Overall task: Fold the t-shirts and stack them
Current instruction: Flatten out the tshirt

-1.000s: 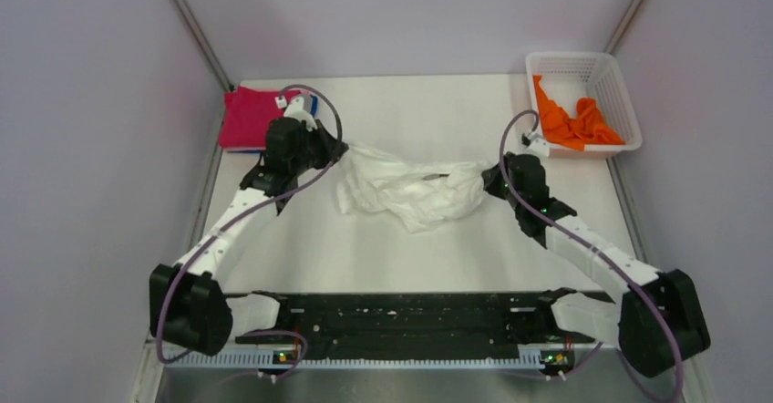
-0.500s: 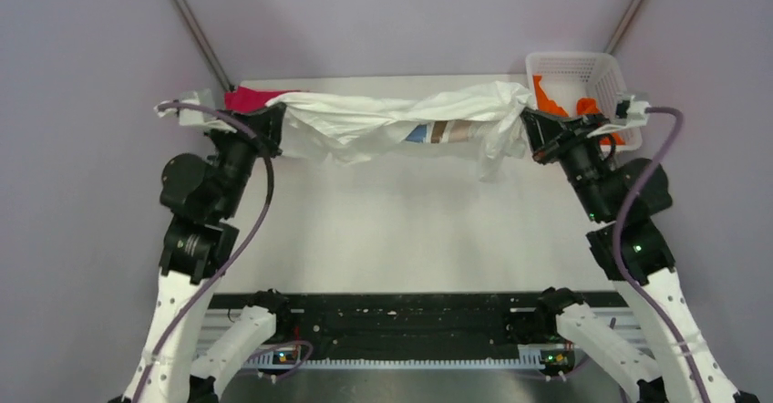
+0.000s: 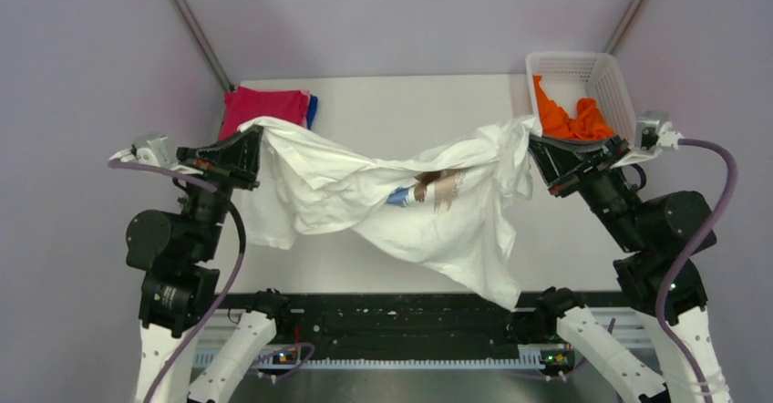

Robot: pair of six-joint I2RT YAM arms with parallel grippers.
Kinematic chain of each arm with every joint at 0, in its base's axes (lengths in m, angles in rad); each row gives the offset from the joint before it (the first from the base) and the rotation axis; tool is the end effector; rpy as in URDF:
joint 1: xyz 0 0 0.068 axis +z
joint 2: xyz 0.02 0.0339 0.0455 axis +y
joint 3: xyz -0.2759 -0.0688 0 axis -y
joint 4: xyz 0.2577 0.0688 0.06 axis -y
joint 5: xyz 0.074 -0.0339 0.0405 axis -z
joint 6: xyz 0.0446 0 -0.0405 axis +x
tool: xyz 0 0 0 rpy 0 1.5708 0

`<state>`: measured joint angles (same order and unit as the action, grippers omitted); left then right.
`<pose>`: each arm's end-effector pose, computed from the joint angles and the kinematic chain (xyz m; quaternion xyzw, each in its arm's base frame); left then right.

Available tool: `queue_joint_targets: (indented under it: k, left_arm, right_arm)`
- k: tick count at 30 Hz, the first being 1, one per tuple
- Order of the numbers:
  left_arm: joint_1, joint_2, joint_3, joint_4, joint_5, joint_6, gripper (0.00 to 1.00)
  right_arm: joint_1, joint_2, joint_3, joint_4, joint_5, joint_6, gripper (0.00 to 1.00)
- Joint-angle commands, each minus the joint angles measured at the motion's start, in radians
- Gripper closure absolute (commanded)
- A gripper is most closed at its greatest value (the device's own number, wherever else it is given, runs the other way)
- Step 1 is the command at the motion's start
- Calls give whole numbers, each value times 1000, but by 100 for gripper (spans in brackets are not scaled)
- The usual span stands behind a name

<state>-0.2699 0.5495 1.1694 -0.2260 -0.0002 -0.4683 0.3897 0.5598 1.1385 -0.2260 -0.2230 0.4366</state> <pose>0.0666 -0.0184 0.5017 -0.0551 0.5523 -0.3000 0.7758 0.0697 0.0393 0.4918 -0.0779 0.5705 0.3856 0.7210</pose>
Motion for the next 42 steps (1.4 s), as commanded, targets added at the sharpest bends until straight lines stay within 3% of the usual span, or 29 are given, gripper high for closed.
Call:
queue_joint_targets:
  k: [1, 7, 10, 13, 17, 23, 26, 28, 29, 30, 31, 32, 33, 42]
  left_arm:
    - [1, 44, -106, -10, -140, -50, 100]
    - [1, 309, -330, 43, -281, -191, 100]
    - [7, 557, -331, 86, -347, -207, 100]
    - [13, 811, -206, 81, -389, -213, 100]
    - [15, 1098, 15, 67, -396, -181, 100]
    - [38, 1344, 259, 1, -393, -167, 100]
    - [45, 1413, 335, -6, -372, -165, 99]
    - [52, 1448, 387, -26, -345, -158, 71]
    - [52, 1454, 407, -42, -336, -156, 46]
    - [53, 1449, 419, -56, -328, -155, 20]
    - [54, 1435, 420, -65, -317, -151, 7]
    - [54, 1413, 416, -82, -302, -146, 3]
    - [54, 1382, 394, -95, -291, -144, 1]
    - [56, 851, -122, -80, -338, -217, 1]
  right_arm:
    - [-3, 53, -88, -21, 127, -24, 100]
    - [-15, 298, -350, 191, 412, -124, 100]
    - [-98, 550, -390, 396, 335, -148, 100]
    - [-203, 865, -292, 561, 181, -168, 100]
    - [-239, 1165, -75, 585, 144, -230, 100]
    - [-246, 1430, 189, 531, 179, -300, 100]
    - [-246, 1488, 290, 481, 231, -327, 100]
    - [-246, 1518, 368, 411, 291, -332, 90]
    - [-246, 1529, 399, 366, 314, -331, 72]
    - [-246, 1529, 429, 324, 338, -323, 35]
    - [-245, 1517, 441, 284, 355, -312, 15]
    - [-245, 1496, 433, 273, 360, -305, 4]
    - [-246, 1460, 406, 275, 364, -292, 2]
    - [-187, 1010, -46, 254, 412, -97, 1]
